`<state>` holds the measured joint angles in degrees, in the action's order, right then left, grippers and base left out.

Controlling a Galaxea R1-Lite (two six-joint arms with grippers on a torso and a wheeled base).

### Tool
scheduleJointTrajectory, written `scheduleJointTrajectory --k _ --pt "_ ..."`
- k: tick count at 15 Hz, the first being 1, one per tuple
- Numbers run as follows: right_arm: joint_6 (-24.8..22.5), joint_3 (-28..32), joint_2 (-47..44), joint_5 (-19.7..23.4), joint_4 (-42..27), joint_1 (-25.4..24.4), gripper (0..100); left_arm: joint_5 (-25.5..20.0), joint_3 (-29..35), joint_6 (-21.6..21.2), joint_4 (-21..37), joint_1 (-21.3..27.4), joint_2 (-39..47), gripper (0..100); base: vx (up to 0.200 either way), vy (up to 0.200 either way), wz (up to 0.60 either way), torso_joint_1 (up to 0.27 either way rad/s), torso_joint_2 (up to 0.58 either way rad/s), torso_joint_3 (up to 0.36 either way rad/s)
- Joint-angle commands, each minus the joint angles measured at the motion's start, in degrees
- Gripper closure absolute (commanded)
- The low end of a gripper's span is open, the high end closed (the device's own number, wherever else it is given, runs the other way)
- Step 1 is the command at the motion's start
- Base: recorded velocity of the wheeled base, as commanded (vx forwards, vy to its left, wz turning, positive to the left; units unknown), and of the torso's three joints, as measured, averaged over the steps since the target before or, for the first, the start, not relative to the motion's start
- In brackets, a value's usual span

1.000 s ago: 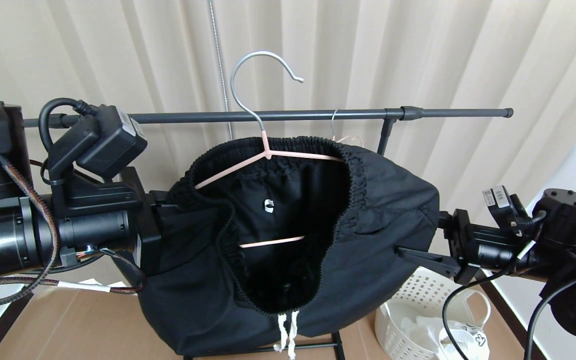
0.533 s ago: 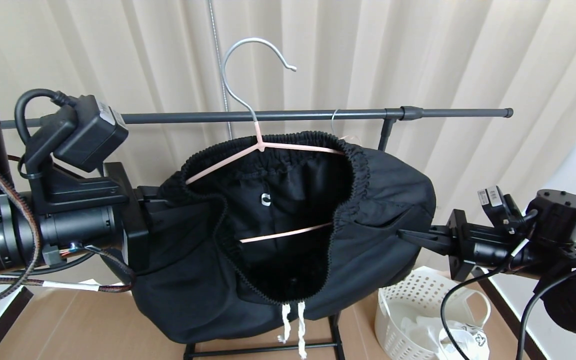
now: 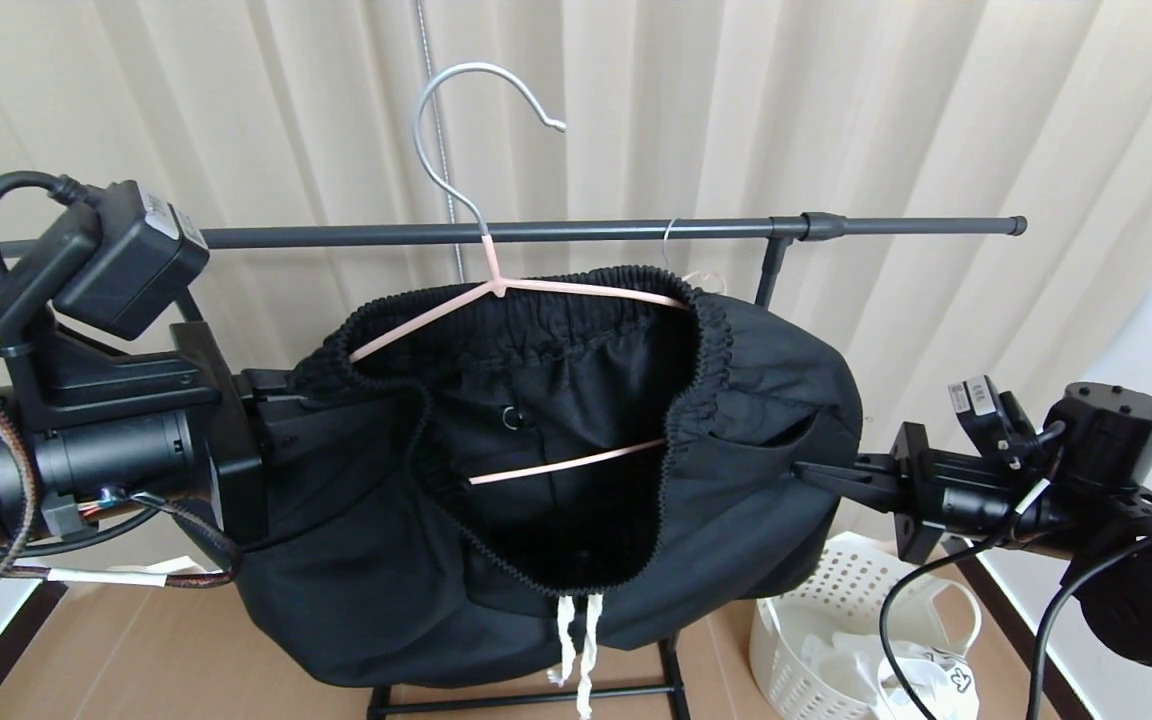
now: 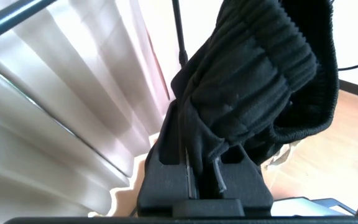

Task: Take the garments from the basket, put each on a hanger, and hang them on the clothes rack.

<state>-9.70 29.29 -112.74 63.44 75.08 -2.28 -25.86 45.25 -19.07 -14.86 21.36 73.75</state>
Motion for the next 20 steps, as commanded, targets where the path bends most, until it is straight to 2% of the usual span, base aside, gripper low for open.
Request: scheduleJointTrajectory --k 1,7,8,16,19,20 --pt "-0.1 -0.4 0.2 0.0 0.2 -0.1 100 0.0 -0.6 -0.1 0.0 -0.1 0.0 100 0.000 0.000 0.00 0.000 0.00 0.000" --pt "-0.7 -0.9 0.7 0.0 0.2 -0.1 100 0.0 -0.7 0.0 0.0 -0.1 0.3 100 0.000 0.000 0.00 0.000 0.00 0.000" --pt "-0.7 -0.9 0.9 0.0 0.2 -0.1 0 0.0 -0.7 0.2 0.0 -0.2 0.3 100 0.000 0.000 0.00 0.000 0.00 0.000" --pt "-0.4 -2.6 8.1 -0.2 0.1 -1.4 0 0.2 -0.7 0.6 0.0 -3.0 3.4 100 0.000 0.000 0.00 0.000 0.00 0.000" --pt "0.5 -2.5 10.3 -7.8 -0.3 -4.0 0 1.2 -0.4 0.7 0.0 -4.7 6.0 100 0.000 0.000 0.00 0.000 0.00 0.000" --pt "4.6 -2.0 11.3 -13.5 -0.1 -6.9 0 3.4 -0.2 1.8 -0.1 -4.7 7.7 100 0.000 0.000 0.00 0.000 0.00 0.000"
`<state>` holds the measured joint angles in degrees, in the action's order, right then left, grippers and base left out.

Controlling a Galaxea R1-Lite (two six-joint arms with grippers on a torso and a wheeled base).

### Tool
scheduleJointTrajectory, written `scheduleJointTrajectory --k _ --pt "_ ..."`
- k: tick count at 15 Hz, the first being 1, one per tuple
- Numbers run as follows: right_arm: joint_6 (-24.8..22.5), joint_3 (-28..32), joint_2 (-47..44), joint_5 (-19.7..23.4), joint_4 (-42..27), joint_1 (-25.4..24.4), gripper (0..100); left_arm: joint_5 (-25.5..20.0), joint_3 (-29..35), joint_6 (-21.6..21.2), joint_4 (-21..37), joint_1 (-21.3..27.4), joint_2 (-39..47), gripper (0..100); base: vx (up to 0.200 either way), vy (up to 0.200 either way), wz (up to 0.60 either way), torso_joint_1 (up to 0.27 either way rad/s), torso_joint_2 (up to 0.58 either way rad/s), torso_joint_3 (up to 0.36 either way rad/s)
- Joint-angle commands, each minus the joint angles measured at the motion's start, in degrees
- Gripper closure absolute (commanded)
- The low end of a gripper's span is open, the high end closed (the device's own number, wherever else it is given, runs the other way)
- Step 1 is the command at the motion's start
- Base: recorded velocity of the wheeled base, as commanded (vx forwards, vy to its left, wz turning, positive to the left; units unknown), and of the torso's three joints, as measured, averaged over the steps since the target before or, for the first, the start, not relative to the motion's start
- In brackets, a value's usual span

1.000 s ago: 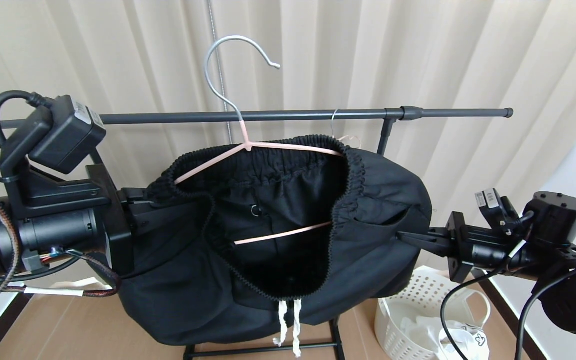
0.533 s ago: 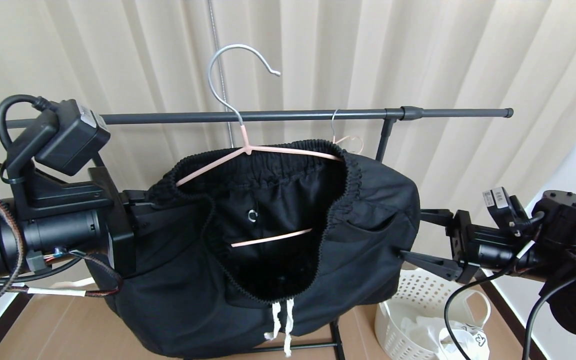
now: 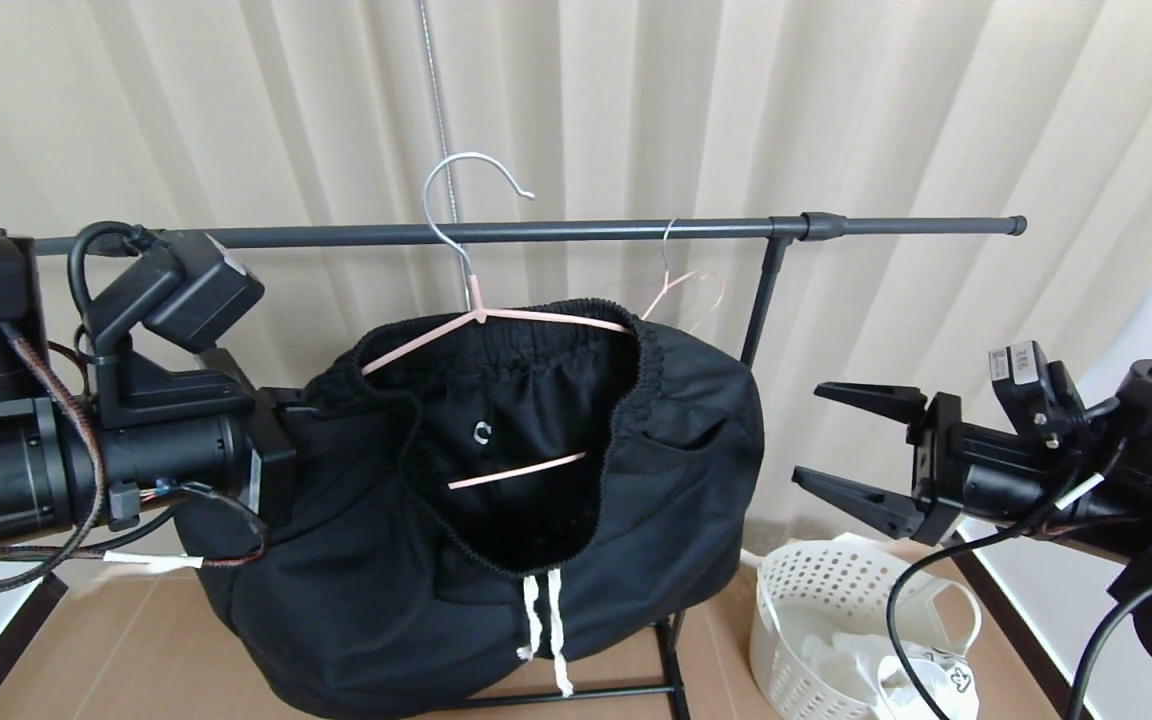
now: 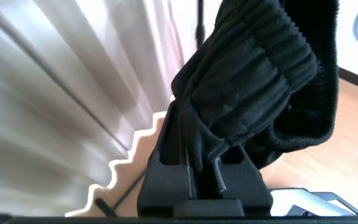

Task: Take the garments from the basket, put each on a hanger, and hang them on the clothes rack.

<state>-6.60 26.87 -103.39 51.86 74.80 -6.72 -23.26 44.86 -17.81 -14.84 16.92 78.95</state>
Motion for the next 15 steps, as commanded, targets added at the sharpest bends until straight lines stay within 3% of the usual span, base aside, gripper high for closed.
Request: scheduleJointTrajectory --k 1,2,5,15 --pt "5.0 1.1 2.7 -3.6 0.2 -3.7 0 2.3 0.6 2.0 -0.1 -0.3 3.4 100 0.000 0.000 0.00 0.000 0.00 0.000" --pt "8.0 2.0 3.3 -3.9 0.0 -4.1 0 3.9 1.5 3.7 -0.1 -0.3 4.5 100 0.000 0.000 0.00 0.000 0.00 0.000" --pt "8.9 2.2 3.4 -3.9 -0.1 -4.0 0 9.6 3.1 6.9 -0.1 -0.1 7.4 100 0.000 0.000 0.00 0.000 0.00 0.000" --pt "8.8 2.7 2.6 -3.9 -0.2 -3.8 0 13.5 -2.8 5.9 0.0 0.0 11.2 100 0.000 0.000 0.00 0.000 0.00 0.000"
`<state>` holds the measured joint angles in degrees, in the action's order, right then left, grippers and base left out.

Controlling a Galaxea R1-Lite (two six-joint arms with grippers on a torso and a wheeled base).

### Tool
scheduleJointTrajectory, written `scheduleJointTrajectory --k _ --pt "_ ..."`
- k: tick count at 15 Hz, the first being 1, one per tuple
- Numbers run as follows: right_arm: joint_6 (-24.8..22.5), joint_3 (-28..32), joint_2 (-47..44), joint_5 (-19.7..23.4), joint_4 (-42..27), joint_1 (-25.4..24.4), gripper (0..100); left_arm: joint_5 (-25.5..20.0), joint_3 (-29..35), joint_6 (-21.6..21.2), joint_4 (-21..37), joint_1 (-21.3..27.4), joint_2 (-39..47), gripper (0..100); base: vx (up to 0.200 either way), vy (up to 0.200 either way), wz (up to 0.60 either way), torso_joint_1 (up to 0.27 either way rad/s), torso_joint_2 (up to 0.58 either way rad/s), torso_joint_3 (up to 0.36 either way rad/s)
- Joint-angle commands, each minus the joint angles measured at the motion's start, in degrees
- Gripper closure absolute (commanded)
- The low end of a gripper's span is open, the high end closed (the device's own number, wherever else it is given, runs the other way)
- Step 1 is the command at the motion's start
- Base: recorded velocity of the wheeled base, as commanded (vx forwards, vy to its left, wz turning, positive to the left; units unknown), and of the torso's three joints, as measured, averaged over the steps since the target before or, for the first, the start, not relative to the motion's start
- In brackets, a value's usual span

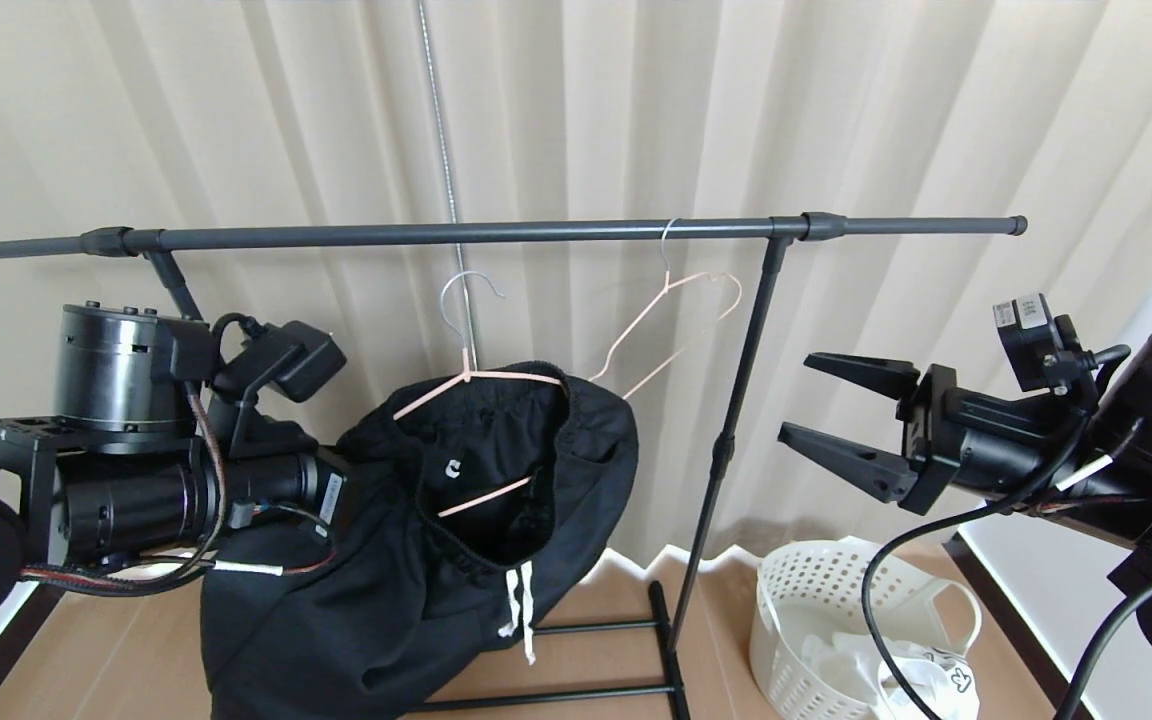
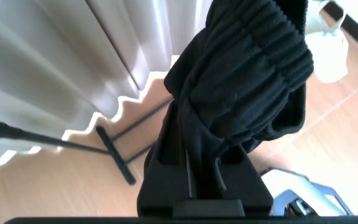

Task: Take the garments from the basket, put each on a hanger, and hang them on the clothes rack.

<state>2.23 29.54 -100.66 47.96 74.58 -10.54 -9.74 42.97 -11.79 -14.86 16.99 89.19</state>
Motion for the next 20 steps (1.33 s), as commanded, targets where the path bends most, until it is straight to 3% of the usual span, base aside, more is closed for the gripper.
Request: scheduleJointTrajectory --k 1,6,8,11,16,20 --pt "0.0 0.0 -0.3 0.0 0.0 0.0 0 0.1 -2.1 -0.2 -0.1 0.0 1.9 100 0.000 0.000 0.00 0.000 0.00 0.000" --pt "0.0 0.0 -0.9 0.0 0.0 0.0 0 3.1 -4.7 0.1 -1.1 -0.3 5.3 100 0.000 0.000 0.00 0.000 0.00 0.000" --pt "0.0 0.0 -0.9 -0.1 0.0 0.0 0 3.9 -6.1 0.2 -4.5 -0.3 6.7 100 0.000 0.000 0.00 0.000 0.00 0.000" --pt "0.0 0.0 -0.9 0.0 0.0 0.0 0 9.9 -8.3 0.1 -11.1 -0.2 9.7 100 0.000 0.000 0.00 0.000 0.00 0.000" --pt "0.0 -0.1 -0.9 0.0 0.0 0.0 0 11.1 -7.9 0.1 -12.0 -0.3 11.1 100 0.000 0.000 0.00 0.000 0.00 0.000" --pt "0.0 -0.1 -0.9 0.0 0.0 0.0 0 15.1 -6.6 1.2 -15.5 -0.2 12.6 100 0.000 0.000 0.00 0.000 0.00 0.000"
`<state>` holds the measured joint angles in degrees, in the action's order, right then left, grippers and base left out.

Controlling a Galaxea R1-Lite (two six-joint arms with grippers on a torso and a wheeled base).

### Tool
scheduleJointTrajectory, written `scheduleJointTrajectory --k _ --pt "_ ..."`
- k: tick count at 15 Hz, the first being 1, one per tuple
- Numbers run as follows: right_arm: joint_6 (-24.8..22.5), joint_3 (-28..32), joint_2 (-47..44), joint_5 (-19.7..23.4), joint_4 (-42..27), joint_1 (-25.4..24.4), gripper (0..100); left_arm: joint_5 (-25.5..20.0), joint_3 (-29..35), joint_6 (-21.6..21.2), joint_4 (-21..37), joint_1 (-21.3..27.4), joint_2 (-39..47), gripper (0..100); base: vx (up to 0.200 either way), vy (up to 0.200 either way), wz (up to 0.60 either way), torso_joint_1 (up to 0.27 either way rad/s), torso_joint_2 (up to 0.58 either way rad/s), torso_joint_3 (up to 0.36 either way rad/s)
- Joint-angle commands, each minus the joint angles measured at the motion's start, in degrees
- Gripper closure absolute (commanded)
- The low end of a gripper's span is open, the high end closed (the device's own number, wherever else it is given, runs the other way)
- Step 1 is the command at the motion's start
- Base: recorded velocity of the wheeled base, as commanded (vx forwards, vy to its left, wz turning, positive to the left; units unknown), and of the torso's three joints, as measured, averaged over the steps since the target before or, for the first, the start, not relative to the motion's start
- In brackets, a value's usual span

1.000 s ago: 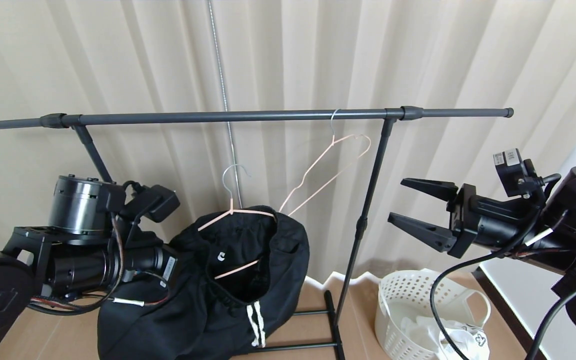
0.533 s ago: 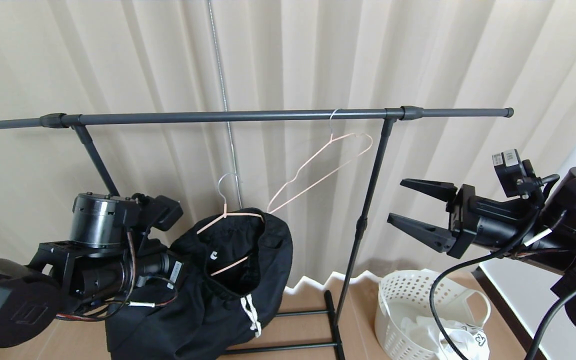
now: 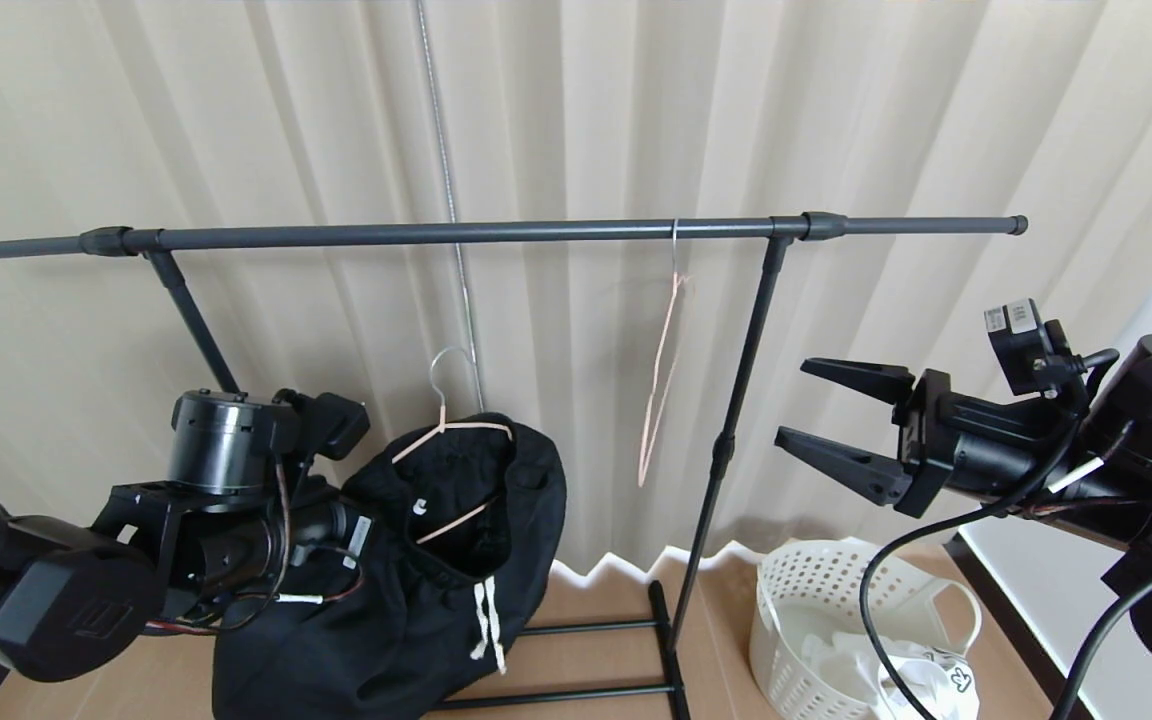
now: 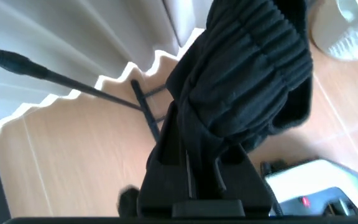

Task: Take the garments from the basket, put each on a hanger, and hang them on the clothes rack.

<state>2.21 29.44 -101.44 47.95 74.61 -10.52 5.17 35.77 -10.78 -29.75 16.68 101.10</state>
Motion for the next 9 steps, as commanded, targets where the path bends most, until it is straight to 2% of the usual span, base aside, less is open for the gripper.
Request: scheduleJointTrajectory --k 1,2,9 --pt "0.0 0.0 -0.1 0.0 0.0 0.0 0 0.3 0.9 0.6 -1.7 0.2 0.9 100 0.000 0.000 0.00 0.000 0.00 0.000" --pt "0.0 0.0 -0.1 0.0 0.0 0.0 0 1.2 2.0 1.5 -3.7 0.5 0.9 100 0.000 0.000 0.00 0.000 0.00 0.000" --pt "0.0 0.0 -0.1 0.0 0.0 0.0 0 5.7 15.5 5.1 -3.8 1.3 5.6 100 0.000 0.000 0.00 0.000 0.00 0.000"
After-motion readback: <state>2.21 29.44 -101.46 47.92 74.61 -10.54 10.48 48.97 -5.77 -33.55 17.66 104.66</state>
